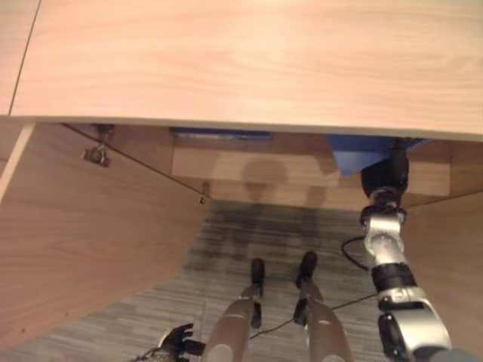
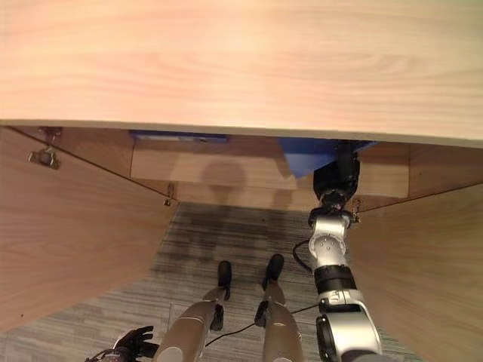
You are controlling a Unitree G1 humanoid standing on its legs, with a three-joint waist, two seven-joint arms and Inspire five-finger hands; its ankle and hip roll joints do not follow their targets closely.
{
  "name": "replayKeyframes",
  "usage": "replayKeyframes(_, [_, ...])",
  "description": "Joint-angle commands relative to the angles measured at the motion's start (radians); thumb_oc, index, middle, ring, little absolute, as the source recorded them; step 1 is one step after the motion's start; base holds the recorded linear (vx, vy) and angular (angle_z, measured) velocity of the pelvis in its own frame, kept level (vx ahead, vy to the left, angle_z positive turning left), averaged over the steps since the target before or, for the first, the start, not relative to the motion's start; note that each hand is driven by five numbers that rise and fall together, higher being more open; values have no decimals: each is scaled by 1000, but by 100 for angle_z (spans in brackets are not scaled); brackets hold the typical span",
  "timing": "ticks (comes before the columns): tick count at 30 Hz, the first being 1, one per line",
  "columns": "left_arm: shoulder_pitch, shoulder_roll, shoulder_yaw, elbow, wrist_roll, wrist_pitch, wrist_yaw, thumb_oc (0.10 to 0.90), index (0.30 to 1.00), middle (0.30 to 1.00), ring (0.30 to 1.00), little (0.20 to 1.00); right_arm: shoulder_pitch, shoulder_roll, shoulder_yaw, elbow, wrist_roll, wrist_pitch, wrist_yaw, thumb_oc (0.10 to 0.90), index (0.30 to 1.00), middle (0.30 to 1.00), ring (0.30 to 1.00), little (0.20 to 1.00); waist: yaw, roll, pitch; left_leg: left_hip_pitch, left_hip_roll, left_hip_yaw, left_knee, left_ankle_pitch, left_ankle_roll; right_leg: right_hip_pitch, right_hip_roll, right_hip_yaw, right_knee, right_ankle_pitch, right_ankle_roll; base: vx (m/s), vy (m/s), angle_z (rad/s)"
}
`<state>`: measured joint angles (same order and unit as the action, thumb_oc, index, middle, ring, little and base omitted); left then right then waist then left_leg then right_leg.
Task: Put the empty folder in the office cabinet
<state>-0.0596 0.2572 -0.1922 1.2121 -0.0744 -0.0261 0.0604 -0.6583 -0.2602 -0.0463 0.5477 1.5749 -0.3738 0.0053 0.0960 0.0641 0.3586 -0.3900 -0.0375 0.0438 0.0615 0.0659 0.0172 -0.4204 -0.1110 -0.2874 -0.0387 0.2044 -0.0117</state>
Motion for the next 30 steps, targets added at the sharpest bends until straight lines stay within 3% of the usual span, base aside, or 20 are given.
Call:
replayKeyframes(1, [48, 90, -48, 17, -31, 10, 39, 800, 900, 900, 900, 900, -115, 8, -11, -98, -19, -64, 30, 400, 300, 300, 300, 300, 31, -22, -31, 43, 16, -67, -83, -29, -20, 32, -16, 46, 83, -169, 92, 14, -36, 0])
replayKeyframes(9, [28, 103, -73, -8, -40, 4, 57, 800, 900, 900, 900, 900, -229, 48, -22, -103, 12, -129, -14, 400, 300, 300, 300, 300, 61, -3, 1, -11, 9, -77, -57, -32, -29, -3, -20, 36, 92, -173, 88, -6, -12, 8])
replayKeyframes(13, [14, 116, -88, -26, -50, -3, 64, 800, 900, 900, 900, 900, -297, 42, -5, -110, -7, -158, -47, 400, 300, 300, 300, 300, 73, 8, 25, -93, 2, -73, 54, -73, -23, -57, -30, 40, 150, -190, 79, -63, 2, 2])
replayKeyframes(21, [2, 130, -95, -55, -54, -7, 74, 800, 900, 900, 900, 900, -310, 60, -6, -190, -13, -203, -47, 400, 300, 300, 300, 300, 77, 37, 33, -256, -10, -63, 250, -154, -8, -220, -63, 59, 358, -261, 60, -54, 35, 3])
replayKeyframes(26, [6, 130, -109, -78, -55, -4, 83, 800, 900, 900, 900, 900, -295, 72, -15, -266, -38, -252, -69, 400, 300, 300, 300, 300, 71, 62, 34, -411, -16, -42, 472, -232, 9, -378, -83, 84, 585, -336, 39, -53, 37, 2])
replayKeyframes(30, [8, 126, -123, -94, -60, -4, 86, 800, 900, 900, 900, 900, -281, 80, -18, -285, -45, -259, -79, 400, 300, 300, 300, 300, 70, 70, 31, -449, -20, -38, 513, -249, 15, -424, -90, 91, 641, -353, 35, -29, 11, -1])
